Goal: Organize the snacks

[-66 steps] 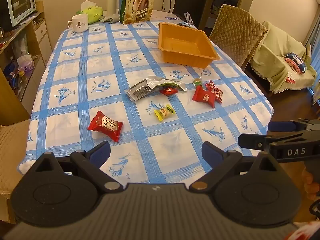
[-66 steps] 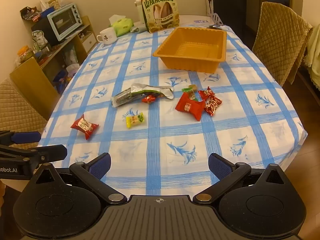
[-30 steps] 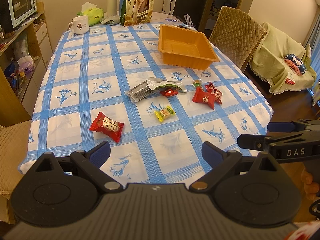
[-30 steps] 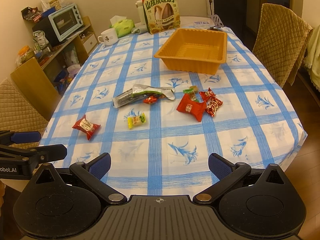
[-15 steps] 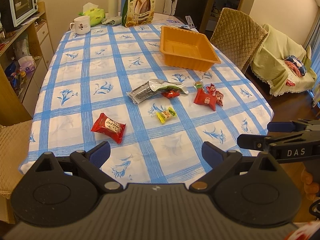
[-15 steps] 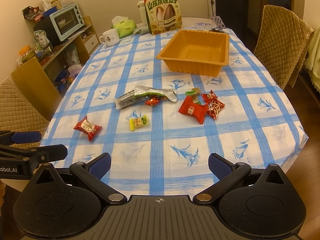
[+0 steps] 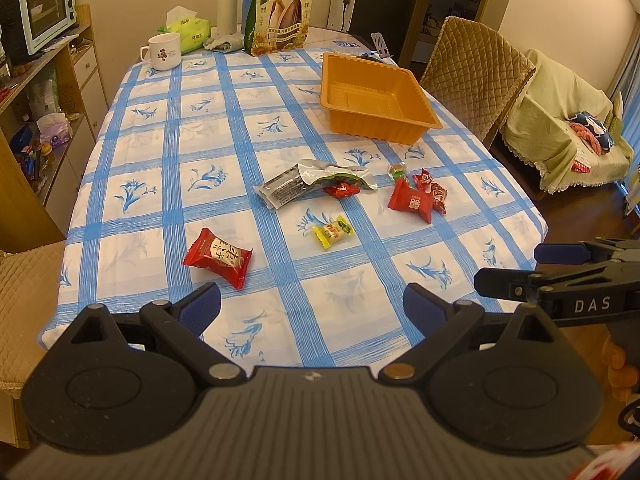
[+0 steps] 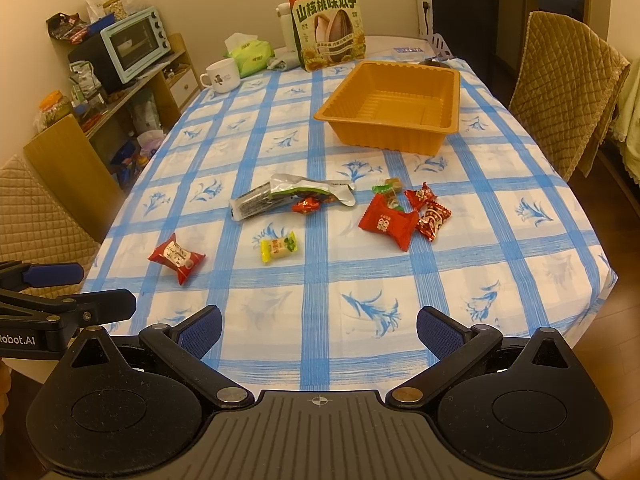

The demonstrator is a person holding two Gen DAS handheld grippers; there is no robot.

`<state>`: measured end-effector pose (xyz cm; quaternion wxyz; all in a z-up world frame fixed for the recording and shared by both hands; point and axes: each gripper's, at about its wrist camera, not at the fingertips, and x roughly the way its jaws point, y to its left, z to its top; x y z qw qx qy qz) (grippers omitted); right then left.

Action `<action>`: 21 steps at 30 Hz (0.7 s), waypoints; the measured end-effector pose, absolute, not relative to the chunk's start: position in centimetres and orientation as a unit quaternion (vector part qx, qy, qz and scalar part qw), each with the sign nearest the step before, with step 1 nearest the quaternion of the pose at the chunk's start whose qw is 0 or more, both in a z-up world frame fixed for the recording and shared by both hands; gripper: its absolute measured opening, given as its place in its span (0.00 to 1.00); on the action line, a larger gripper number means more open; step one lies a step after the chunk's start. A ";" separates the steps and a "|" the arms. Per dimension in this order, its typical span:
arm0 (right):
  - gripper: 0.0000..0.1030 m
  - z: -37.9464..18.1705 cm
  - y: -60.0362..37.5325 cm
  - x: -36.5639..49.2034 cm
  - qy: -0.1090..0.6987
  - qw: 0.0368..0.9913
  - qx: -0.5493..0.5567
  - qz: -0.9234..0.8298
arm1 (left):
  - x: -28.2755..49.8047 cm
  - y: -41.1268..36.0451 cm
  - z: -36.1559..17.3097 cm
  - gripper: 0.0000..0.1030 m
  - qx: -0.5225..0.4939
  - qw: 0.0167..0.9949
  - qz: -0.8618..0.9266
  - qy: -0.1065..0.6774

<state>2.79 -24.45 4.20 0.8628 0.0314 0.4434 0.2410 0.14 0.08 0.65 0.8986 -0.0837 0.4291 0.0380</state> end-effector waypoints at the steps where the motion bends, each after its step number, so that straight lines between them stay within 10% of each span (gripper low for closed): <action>1: 1.00 4.2 -24.4 2.8 0.443 0.863 0.031 0.241 | 0.1 0.1 0.6 0.94 -0.084 0.899 0.038 0.429; 21: 1.00 4.2 -24.5 2.9 0.443 0.863 0.032 0.241 | 0.0 0.3 0.7 0.94 -0.085 0.899 0.038 0.428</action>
